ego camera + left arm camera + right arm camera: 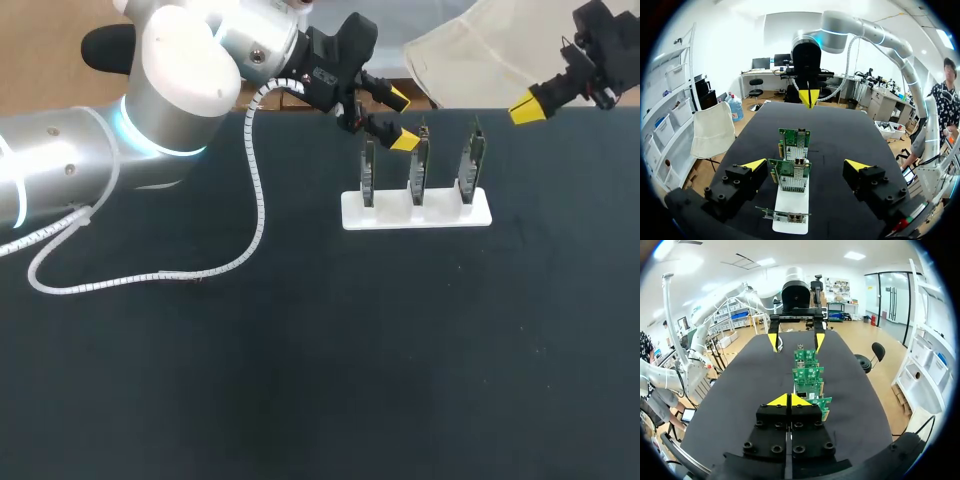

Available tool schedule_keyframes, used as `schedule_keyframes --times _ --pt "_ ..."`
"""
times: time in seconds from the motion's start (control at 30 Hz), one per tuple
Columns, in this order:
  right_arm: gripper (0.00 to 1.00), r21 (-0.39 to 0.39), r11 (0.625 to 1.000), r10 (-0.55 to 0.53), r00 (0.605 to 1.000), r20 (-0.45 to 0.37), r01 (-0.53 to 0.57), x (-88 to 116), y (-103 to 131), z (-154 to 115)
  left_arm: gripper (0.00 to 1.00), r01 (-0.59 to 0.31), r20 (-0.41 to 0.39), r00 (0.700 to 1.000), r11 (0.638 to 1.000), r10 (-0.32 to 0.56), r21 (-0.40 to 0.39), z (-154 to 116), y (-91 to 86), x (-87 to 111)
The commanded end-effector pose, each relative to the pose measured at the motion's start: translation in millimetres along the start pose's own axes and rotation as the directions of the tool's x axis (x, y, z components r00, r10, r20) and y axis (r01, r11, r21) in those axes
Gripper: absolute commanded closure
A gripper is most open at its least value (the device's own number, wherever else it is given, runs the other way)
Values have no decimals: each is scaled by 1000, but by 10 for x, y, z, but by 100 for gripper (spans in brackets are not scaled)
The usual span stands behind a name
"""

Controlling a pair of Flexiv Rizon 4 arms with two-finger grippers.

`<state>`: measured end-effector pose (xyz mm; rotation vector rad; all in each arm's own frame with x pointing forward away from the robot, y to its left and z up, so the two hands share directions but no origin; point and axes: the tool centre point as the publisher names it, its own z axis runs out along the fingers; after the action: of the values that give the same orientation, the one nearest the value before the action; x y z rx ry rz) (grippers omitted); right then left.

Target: Pick up the optical module with the left hand, and insert it into the network port with the right hand.

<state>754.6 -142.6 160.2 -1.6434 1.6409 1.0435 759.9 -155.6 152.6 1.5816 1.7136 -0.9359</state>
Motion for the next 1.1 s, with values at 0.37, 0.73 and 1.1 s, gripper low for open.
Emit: schedule_keyframes --times 0.37,0.73,1.1 --pt "0 28 1000 -4 1000 -23 5 -32 -9 34 0 2 -6 1000 1000 -2 3 6 19 -13" --pt "0 28 1000 -4 1000 -23 5 -32 -9 34 0 2 -6 1000 1000 -2 3 6 19 -13" --pt "0 28 1000 -4 1000 -23 5 -32 -9 34 0 -13 10 1000 1000 13 5 -9 22 -28"
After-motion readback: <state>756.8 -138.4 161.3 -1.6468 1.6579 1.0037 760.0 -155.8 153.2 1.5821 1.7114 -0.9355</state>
